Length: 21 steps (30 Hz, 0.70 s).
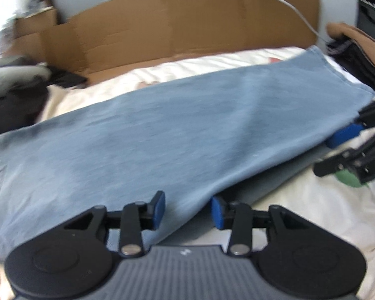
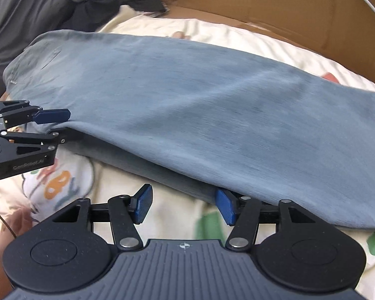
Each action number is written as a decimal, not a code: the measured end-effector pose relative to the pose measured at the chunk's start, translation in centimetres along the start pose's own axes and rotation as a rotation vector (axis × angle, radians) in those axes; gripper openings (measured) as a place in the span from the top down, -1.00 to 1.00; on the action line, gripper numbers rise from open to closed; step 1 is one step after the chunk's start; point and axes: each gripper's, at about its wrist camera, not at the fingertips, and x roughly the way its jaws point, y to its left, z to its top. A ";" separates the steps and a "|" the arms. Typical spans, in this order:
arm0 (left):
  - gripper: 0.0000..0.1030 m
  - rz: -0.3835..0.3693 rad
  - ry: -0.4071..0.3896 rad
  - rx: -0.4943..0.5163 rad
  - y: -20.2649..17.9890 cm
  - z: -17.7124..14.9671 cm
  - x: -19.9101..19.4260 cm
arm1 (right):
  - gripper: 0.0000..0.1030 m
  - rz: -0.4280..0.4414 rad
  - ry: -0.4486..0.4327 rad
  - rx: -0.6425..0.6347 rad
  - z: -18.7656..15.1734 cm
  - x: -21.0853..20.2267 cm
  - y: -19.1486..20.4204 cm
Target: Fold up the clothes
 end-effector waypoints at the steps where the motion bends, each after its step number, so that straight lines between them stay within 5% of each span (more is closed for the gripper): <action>1: 0.17 0.019 -0.004 -0.023 0.4 -0.3 -0.1 | -0.16 0.005 -0.001 -0.008 0.1 0.1 0.6; 8: 0.17 0.096 -0.019 -0.147 2.6 -2.6 -0.9 | -0.16 0.046 -0.015 -0.042 0.9 1.1 5.0; 16: 0.13 0.174 -0.046 -0.163 5.7 -4.6 -2.2 | -0.16 0.097 -0.012 -0.099 1.9 2.4 10.1; 21: -0.06 0.216 -0.068 -0.209 7.9 -6.1 -3.9 | -0.16 0.143 0.008 -0.180 3.3 3.7 13.5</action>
